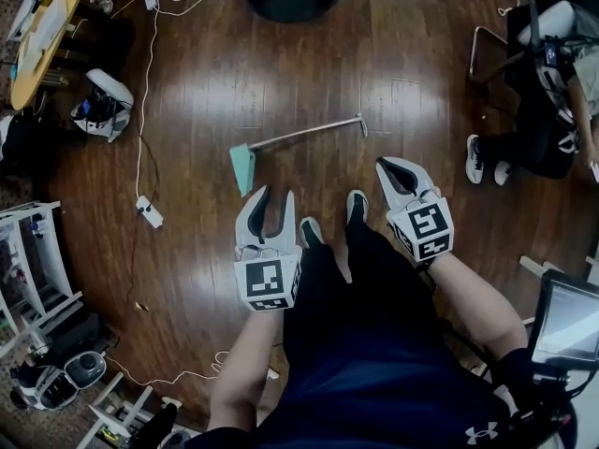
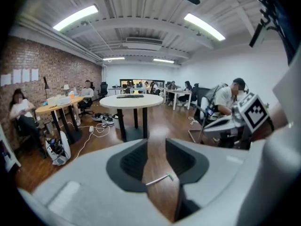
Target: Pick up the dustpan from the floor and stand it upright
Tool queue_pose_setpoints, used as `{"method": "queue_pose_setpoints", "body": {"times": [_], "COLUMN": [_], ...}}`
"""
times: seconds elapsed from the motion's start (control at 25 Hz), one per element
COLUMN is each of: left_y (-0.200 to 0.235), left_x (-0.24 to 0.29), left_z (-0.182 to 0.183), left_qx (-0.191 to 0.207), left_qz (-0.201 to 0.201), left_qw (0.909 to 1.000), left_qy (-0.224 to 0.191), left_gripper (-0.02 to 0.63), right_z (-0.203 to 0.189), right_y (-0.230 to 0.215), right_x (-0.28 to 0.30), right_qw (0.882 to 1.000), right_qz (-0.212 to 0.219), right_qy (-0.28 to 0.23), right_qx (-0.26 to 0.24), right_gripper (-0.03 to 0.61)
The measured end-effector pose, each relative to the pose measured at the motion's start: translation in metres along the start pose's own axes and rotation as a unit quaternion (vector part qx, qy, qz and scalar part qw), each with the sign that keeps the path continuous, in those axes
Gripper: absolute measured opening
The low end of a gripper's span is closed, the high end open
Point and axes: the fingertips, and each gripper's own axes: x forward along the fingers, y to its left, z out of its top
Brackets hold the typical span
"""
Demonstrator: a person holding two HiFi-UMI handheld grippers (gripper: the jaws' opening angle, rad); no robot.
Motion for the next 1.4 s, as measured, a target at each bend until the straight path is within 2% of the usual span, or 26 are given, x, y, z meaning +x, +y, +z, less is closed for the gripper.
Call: {"method": "queue_pose_setpoints", "body": {"times": [0.24,0.36,0.52,0.6,0.76,0.88,1.12,1.4], "left_y": [0.012,0.019,0.019,0.025,0.029,0.035,0.062,0.070], "left_x": [0.032,0.051,0.081,0.103,0.144,0.161,0.223,0.279], "left_z": [-0.041,-0.064,-0.102,-0.132,-0.190,-0.211,-0.271,-0.326], "left_qx": [0.044,0.069,0.111,0.139,0.170,0.195,0.218,0.223], "left_qz": [0.026,0.025,-0.011,-0.034,-0.070,-0.080,-0.082,-0.109], "left_qw": [0.9985,0.9969,0.9921,0.9860,0.9753,0.9691,0.9634,0.9585], "left_qy": [0.021,0.028,0.058,0.085,0.122,0.128,0.134,0.141], "left_gripper": [0.127,0.124,0.124,0.136,0.149,0.149,0.149,0.149], "right_z": [-0.025,-0.050,-0.097,-0.119,-0.156,-0.163,-0.200,-0.256], "right_y": [-0.038,-0.047,-0.049,-0.050,-0.059,-0.067,-0.091,-0.101], "right_x": [0.031,0.053,0.084,0.105,0.140,0.155,0.223,0.277], "right_qw": [1.000,1.000,0.997,0.995,0.993,0.992,0.991,0.989], "right_qz": [-0.005,0.013,0.049,0.060,0.064,0.064,0.081,0.091], "right_qy": [0.003,0.022,0.060,0.068,0.071,0.074,0.077,0.093], "right_qx": [-0.010,-0.012,-0.022,-0.035,-0.064,-0.085,-0.073,-0.078], "right_gripper": [0.005,0.005,0.017,0.087,0.089,0.091,0.091,0.091]}}
